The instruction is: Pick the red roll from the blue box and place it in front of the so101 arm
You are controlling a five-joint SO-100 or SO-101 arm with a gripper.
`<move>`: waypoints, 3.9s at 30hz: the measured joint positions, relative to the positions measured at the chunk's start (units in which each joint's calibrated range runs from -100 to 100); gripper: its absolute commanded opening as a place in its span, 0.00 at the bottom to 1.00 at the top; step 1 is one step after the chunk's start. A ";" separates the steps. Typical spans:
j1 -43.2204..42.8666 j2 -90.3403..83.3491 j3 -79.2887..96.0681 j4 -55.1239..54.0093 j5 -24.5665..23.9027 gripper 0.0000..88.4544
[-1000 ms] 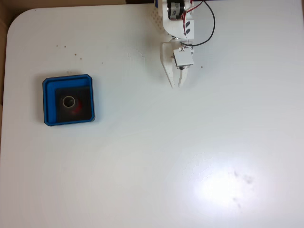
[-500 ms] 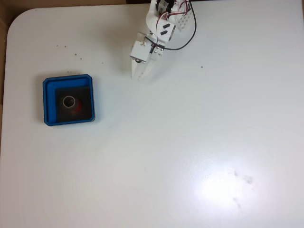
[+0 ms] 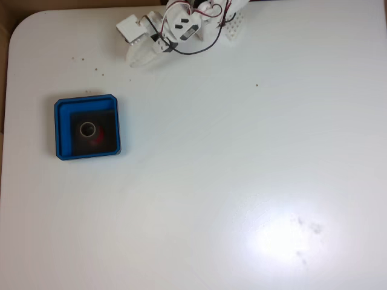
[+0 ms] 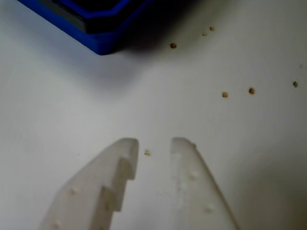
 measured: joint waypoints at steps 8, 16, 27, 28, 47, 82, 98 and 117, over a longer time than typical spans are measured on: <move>1.98 -0.08 0.00 -0.66 0.00 0.01; 1.88 -0.08 -0.63 -0.74 0.00 0.01; 1.58 0.68 -11.84 -0.74 0.17 0.01; 1.58 1.61 -13.63 -0.74 0.17 0.01; -3.56 57.75 -61.52 -0.82 0.17 0.01; -8.02 119.56 -122.69 31.12 -0.25 0.18; -8.02 124.13 -122.78 23.32 -0.17 0.21; -10.98 125.49 -122.78 22.41 -0.25 0.22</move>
